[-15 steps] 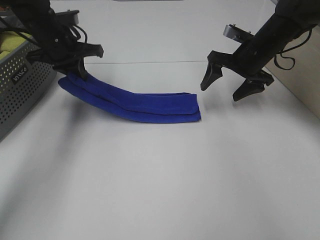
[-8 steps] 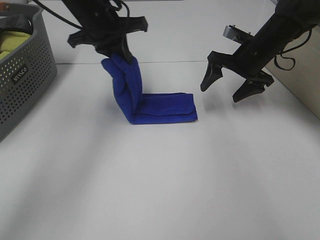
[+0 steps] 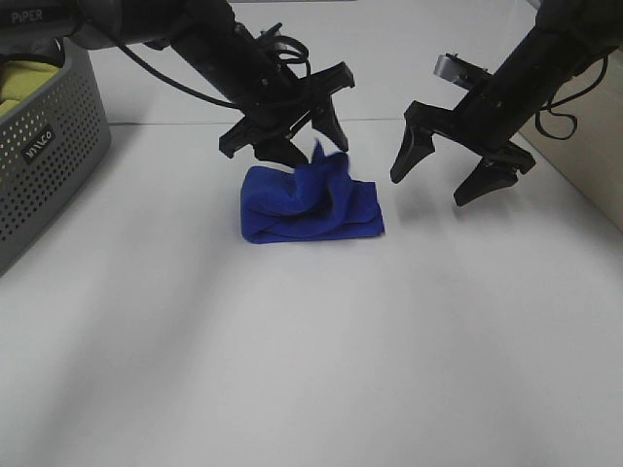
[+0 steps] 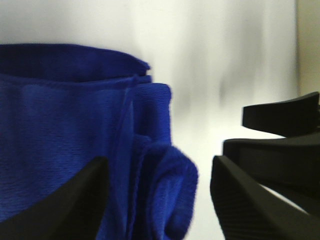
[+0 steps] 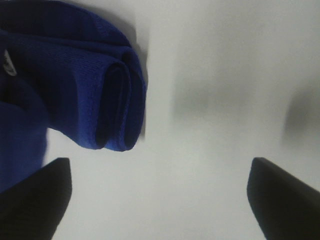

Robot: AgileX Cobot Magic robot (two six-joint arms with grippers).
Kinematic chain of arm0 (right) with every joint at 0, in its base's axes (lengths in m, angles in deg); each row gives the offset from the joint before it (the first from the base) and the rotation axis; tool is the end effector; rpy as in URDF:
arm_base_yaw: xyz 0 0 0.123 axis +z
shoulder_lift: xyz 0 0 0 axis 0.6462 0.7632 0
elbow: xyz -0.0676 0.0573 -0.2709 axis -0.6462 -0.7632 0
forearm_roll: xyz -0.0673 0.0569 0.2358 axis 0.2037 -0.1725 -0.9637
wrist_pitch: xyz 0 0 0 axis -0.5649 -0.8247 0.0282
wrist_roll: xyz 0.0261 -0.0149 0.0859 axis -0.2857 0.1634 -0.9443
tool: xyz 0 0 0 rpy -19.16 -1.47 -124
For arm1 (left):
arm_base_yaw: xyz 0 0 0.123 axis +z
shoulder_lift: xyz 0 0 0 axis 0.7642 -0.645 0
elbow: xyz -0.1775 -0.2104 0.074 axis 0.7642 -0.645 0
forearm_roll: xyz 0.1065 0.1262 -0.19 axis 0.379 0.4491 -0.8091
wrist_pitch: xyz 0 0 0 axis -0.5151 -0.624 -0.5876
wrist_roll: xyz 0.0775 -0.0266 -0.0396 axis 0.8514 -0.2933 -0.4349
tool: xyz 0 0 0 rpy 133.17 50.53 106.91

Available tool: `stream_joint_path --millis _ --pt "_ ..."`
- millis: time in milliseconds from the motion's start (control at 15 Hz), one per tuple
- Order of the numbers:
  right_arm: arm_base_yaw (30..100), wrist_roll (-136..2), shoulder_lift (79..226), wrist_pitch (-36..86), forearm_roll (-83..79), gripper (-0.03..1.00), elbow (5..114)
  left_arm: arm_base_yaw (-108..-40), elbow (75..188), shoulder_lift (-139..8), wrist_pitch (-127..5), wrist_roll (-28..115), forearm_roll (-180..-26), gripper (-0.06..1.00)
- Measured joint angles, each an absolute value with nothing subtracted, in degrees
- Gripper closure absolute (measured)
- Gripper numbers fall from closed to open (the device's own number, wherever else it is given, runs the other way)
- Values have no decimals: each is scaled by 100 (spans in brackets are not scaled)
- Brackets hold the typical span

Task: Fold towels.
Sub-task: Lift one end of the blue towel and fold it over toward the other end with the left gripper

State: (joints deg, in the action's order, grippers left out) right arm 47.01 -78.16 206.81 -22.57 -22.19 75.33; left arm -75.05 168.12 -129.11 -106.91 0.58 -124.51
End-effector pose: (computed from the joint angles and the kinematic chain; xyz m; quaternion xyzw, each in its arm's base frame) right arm 0.4437 0.0890 0.1525 -0.0343 0.9748 0.2100 0.0667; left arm 0.4543 -0.2580 0.1760 -0.0081 0.9410 -0.3162 0.1200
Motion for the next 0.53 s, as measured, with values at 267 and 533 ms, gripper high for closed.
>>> stream_joint_path --millis 267,533 --pt "4701 -7816 20148 -2309 -2224 8 7533 -7505 16812 -12905 -10302 866 -13786 31" --pt "4713 -7455 19765 -2624 -3410 8 7539 -7132 16835 -12579 -9987 1462 -13814 31"
